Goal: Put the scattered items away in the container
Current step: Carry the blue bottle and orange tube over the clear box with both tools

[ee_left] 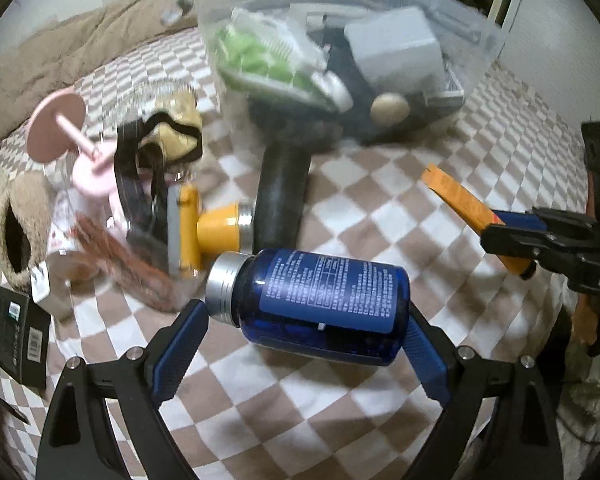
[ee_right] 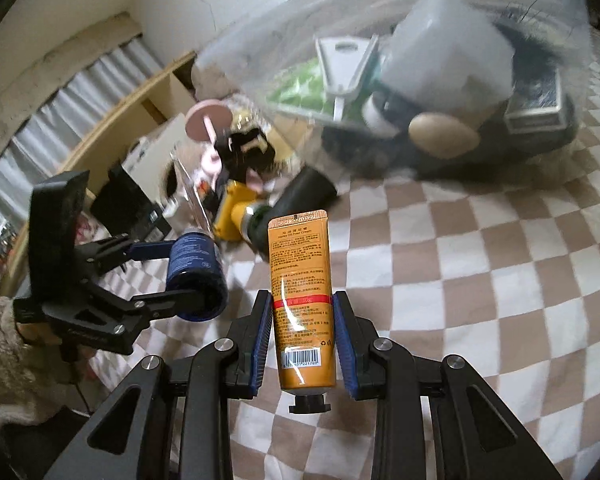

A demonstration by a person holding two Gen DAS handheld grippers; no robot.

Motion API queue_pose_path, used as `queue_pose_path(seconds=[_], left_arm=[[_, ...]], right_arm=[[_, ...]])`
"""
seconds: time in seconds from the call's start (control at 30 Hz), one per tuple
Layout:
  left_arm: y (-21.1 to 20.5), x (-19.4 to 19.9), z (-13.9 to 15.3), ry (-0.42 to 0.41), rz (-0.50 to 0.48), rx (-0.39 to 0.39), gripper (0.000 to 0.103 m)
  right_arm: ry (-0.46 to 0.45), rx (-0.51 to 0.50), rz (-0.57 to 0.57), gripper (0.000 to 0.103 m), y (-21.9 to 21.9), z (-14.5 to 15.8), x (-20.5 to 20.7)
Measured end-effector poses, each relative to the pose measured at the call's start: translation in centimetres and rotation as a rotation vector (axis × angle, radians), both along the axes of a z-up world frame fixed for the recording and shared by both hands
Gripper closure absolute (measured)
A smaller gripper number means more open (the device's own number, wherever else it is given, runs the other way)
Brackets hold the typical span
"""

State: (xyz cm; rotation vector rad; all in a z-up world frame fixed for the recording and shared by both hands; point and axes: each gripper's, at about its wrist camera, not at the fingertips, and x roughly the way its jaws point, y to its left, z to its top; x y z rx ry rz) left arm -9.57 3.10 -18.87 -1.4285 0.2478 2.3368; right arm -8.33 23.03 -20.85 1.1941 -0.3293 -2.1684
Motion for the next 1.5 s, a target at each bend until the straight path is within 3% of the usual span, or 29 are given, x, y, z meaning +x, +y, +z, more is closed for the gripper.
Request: queue_pose_path(seconds=[0.5, 0.6, 0.83, 0.9, 1.03, 1.1, 1.13, 1.27, 1.33, 1.4, 1.5], left_arm=[[3.1, -1.0, 7.3, 0.178, 0.018, 0.065, 0.009], [3.4, -1.4, 8.8, 0.234, 0.017, 0.059, 0.009], [2.7, -3.7, 12.1, 0.294, 0.086, 0.128, 0.011], [2.3, -4.4, 13.4, 0.321, 0.105, 0.167, 0.041], [1.5, -5.7, 15.4, 0.36, 0.147, 0.198, 0.041], [1.2, -6.3, 16.0, 0.369, 0.152, 0.216, 0.057], [1.1, -6.5, 16.2, 0.365, 0.154, 0.225, 0.059], [0.8, -7.1, 15.7, 0.332, 0.138, 0.247, 0.059], [0.8, -7.3, 14.9, 0.305, 0.129, 0.233, 0.051], [0.5, -7.4, 13.6, 0.269, 0.143, 0.21, 0.036], [-0.7, -7.9, 10.9, 0.178, 0.196, 0.214, 0.026]], right_arm=[[0.141, -0.075, -0.051, 0.072, 7.1, 7.9, -0.9], [0.14, -0.118, -0.04, 0.072, 8.3, 9.1, -1.9], [0.16, -0.144, 0.004, 0.072, 9.1, 12.2, -4.6], [0.181, -0.128, 0.023, 0.072, 8.7, 13.5, -5.6], [0.212, -0.084, 0.054, 0.072, 7.4, 15.0, -7.2], [0.209, -0.073, 0.065, 0.072, 6.6, 15.2, -8.0], [0.208, -0.068, 0.069, 0.072, 6.3, 15.3, -8.4], [0.195, -0.065, 0.084, 0.072, 4.5, 15.3, -9.3], [0.194, -0.065, 0.091, 0.072, 4.1, 15.3, -9.4], [0.198, -0.059, 0.096, 0.072, 3.4, 15.3, -9.3], [0.193, -0.077, 0.101, 0.072, 2.9, 15.1, -9.2]])
